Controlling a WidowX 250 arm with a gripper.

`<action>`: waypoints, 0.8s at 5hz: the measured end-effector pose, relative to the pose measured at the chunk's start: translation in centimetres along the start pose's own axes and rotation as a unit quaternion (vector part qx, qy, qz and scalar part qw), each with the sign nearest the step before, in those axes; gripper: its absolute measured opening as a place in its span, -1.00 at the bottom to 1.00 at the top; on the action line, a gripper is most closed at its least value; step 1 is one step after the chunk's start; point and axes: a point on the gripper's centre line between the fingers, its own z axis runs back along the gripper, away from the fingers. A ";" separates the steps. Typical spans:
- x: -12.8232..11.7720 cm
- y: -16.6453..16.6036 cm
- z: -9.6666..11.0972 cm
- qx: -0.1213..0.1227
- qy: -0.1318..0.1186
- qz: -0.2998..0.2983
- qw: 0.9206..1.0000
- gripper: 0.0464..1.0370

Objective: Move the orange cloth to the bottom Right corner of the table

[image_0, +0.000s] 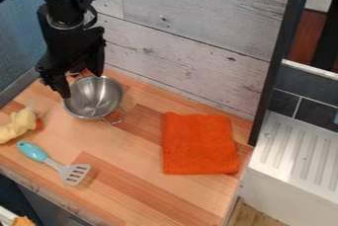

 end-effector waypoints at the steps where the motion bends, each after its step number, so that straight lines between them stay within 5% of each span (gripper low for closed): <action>1: -0.4 0.3 -0.7 0.012 0.008 -0.003 1.000 0.93; 4: -5.3 -3.5 -0.2 -0.020 0.036 -0.142 0.989 0.93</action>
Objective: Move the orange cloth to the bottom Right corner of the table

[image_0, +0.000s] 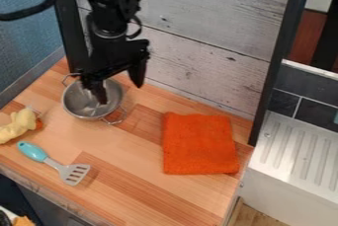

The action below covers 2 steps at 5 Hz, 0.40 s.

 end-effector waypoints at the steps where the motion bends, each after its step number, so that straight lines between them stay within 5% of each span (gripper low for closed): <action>1: -1.9 -2.5 -0.8 -0.002 0.020 -0.079 0.997 0.93; 2: -3.6 -4.5 -1.7 -0.013 0.037 -0.149 0.988 0.93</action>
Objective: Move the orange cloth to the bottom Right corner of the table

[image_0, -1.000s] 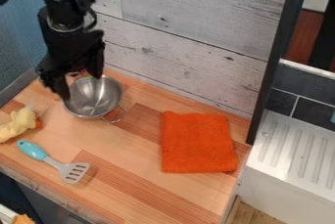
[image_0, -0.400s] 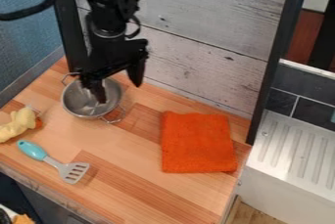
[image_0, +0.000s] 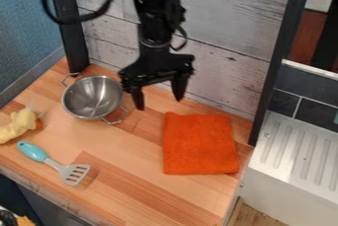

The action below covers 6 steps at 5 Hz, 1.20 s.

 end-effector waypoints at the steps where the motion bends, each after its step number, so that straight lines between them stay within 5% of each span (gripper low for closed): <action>1: -1.1 -1.4 -1.0 -0.015 0.012 -0.031 0.999 0.93; 2: -2.2 -2.5 -2.2 -0.040 0.021 -0.058 0.997 0.93; 6: -4.7 -4.7 -5.1 -0.006 0.019 -0.127 0.992 0.93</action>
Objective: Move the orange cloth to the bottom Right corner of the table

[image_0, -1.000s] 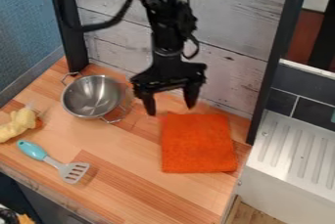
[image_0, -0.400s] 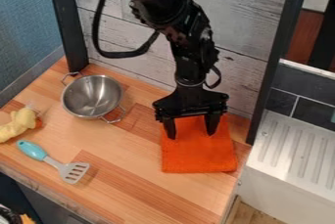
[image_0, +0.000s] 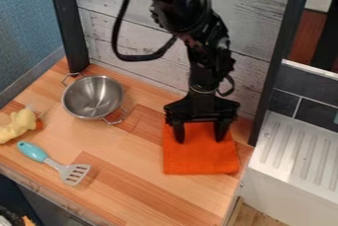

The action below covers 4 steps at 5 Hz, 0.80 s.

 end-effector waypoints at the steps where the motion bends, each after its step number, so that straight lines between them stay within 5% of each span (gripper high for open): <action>1: -1.4 0.5 -0.5 0.011 0.010 0.006 1.000 0.93; 4: -3.2 2.0 0.6 0.008 -0.008 0.017 1.000 0.93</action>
